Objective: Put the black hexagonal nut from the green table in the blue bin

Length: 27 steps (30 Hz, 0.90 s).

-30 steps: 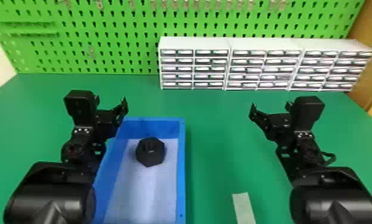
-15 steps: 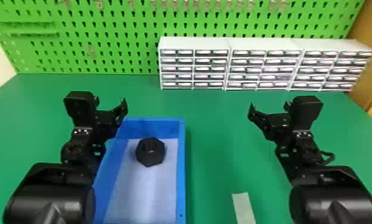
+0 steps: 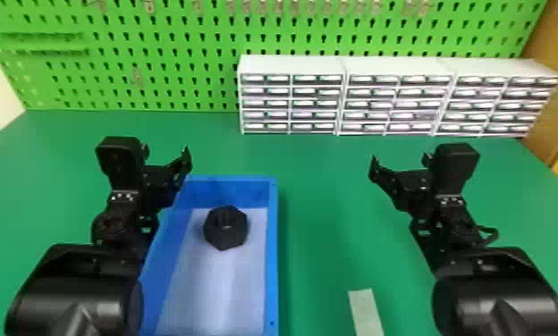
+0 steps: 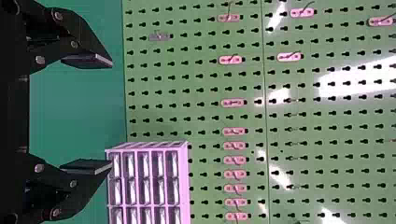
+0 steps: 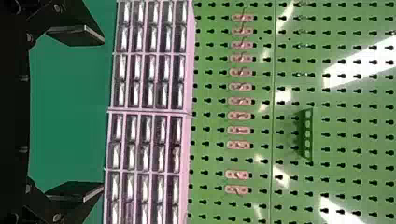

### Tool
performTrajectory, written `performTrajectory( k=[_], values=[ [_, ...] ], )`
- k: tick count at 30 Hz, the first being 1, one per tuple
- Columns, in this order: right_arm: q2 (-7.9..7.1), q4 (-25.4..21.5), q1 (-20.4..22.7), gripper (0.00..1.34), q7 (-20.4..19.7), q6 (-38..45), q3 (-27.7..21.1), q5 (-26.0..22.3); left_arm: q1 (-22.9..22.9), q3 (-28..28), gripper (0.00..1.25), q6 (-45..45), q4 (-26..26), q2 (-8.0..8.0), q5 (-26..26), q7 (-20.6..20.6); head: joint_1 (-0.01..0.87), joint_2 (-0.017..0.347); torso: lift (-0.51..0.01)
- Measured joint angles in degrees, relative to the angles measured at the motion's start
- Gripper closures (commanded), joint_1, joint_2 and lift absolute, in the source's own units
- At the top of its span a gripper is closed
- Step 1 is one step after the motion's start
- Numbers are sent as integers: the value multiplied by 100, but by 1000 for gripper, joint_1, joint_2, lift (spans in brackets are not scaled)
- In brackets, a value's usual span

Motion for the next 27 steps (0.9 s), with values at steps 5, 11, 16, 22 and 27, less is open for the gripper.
performTrajectory(
  k=[5,11,16,22,27],
  values=[
    [-17,0,-12,194,0,21,17,-10,1,1,486,0,0,-1,1,1,686,51,-96],
    [-38,0,-19,194,0,45,20,-10,0,0,486,3,0,-3,15,0,686,51,-96],
    [-37,0,-19,194,0,49,13,-10,-9,-8,486,10,0,-3,22,-1,686,51,-96],
    [-32,0,-19,194,0,49,6,-10,-10,-16,486,13,0,-2,31,1,686,51,-96],
    [-26,0,-26,194,0,49,7,-10,-13,-19,486,14,0,-2,40,0,686,51,-96]
  ],
)
